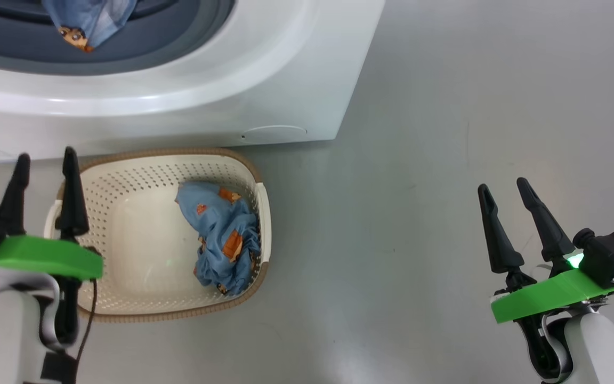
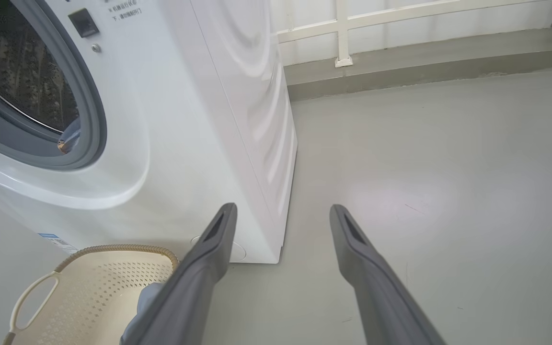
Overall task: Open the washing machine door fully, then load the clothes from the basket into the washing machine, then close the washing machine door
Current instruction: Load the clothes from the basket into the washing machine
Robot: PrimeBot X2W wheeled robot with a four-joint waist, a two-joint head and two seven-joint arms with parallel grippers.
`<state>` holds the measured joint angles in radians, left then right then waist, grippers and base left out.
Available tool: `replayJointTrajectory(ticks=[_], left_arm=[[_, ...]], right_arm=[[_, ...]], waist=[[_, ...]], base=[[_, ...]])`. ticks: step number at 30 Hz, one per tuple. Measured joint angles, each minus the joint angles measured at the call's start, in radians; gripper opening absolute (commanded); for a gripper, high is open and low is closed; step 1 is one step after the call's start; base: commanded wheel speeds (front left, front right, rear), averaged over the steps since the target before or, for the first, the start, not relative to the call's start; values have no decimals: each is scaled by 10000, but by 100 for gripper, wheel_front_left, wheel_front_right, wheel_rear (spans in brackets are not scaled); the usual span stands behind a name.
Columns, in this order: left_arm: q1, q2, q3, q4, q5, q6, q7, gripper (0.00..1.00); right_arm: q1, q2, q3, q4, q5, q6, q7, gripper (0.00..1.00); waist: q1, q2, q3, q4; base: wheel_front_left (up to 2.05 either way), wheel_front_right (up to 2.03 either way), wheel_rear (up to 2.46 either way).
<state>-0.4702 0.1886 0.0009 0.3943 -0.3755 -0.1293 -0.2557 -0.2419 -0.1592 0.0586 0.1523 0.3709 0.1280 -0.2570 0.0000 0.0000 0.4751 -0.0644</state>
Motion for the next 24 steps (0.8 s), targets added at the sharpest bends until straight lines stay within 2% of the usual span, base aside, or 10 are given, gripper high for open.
replayJointTrajectory(ticks=[24], left_arm=[[3312, -420, 219, -1041, 102, 2, 2, 100]], right_arm=[[2216, -500, -176, 213, 165, 0, 2, 100]], waist=[[0, 0, -2399, 103]], base=[[0, 0, 0]])
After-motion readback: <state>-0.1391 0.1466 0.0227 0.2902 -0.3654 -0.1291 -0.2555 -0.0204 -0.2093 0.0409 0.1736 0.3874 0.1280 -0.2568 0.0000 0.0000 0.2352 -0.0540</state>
